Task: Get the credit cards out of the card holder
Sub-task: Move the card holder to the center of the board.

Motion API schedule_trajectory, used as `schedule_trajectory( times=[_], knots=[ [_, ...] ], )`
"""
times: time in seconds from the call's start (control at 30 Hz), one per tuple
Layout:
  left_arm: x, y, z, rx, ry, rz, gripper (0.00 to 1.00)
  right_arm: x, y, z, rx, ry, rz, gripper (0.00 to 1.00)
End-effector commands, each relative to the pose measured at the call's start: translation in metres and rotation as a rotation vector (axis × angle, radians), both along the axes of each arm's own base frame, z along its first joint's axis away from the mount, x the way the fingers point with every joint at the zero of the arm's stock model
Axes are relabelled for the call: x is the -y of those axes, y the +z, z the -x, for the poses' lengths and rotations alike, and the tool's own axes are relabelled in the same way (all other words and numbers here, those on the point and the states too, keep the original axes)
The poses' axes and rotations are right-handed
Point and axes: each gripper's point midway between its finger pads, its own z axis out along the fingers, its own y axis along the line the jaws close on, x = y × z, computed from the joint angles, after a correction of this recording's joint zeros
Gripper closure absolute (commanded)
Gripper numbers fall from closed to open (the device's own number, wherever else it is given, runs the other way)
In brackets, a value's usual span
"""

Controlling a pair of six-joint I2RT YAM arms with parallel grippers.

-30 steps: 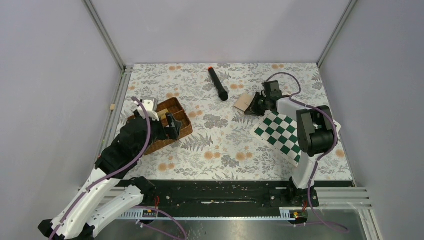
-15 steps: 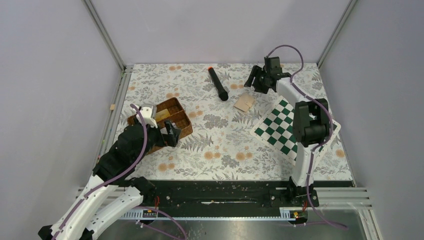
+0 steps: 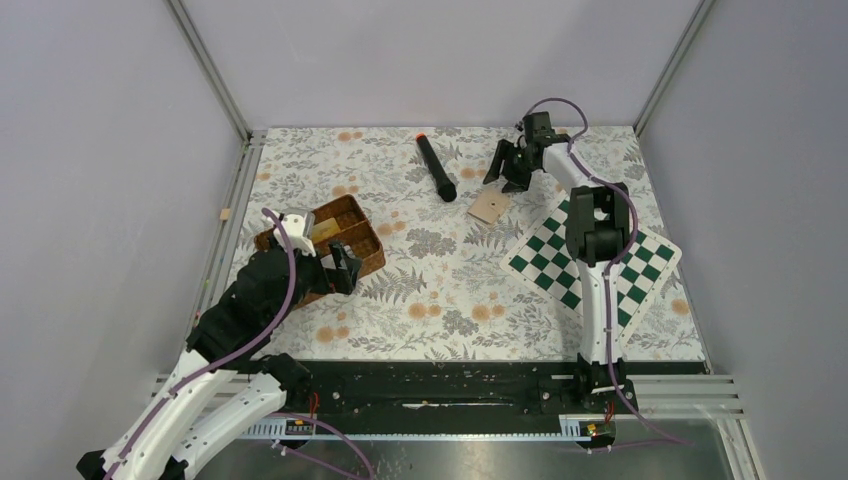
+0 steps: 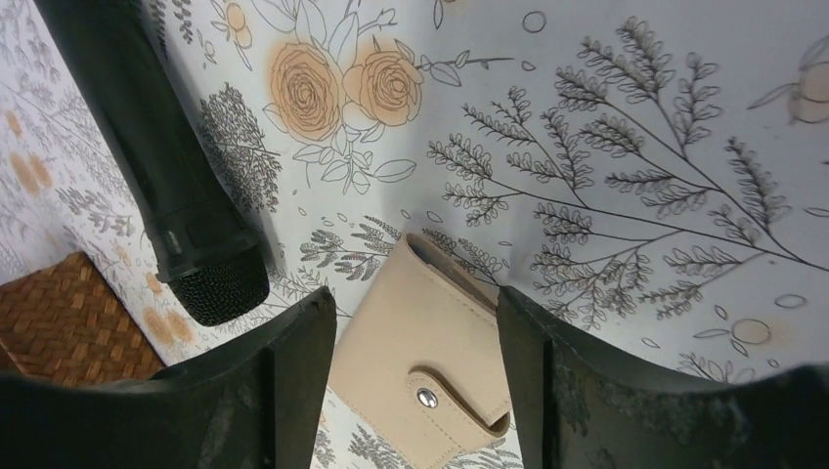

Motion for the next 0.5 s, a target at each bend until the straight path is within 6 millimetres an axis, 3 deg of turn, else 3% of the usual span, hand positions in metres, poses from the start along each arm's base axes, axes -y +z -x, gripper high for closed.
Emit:
schedule_trajectory(
  times=[0.0,0.27,0.47],
  knots=[
    [0.005,0.006,-0.002,0.022,-0.022,0.008,0.02,-0.014,0.001,0.016,-0.065,0.112,-0.031,0.33],
    [0.014,0.003,-0.001,-0.008,-0.059,0.015,0.03,-0.039,-0.007,0.044,-0.091,0.252,0.016,0.49],
    [0.025,-0.001,0.004,-0.044,-0.111,0.041,0.03,-0.045,-0.014,0.069,-0.089,0.351,0.176,0.51]
  ],
)
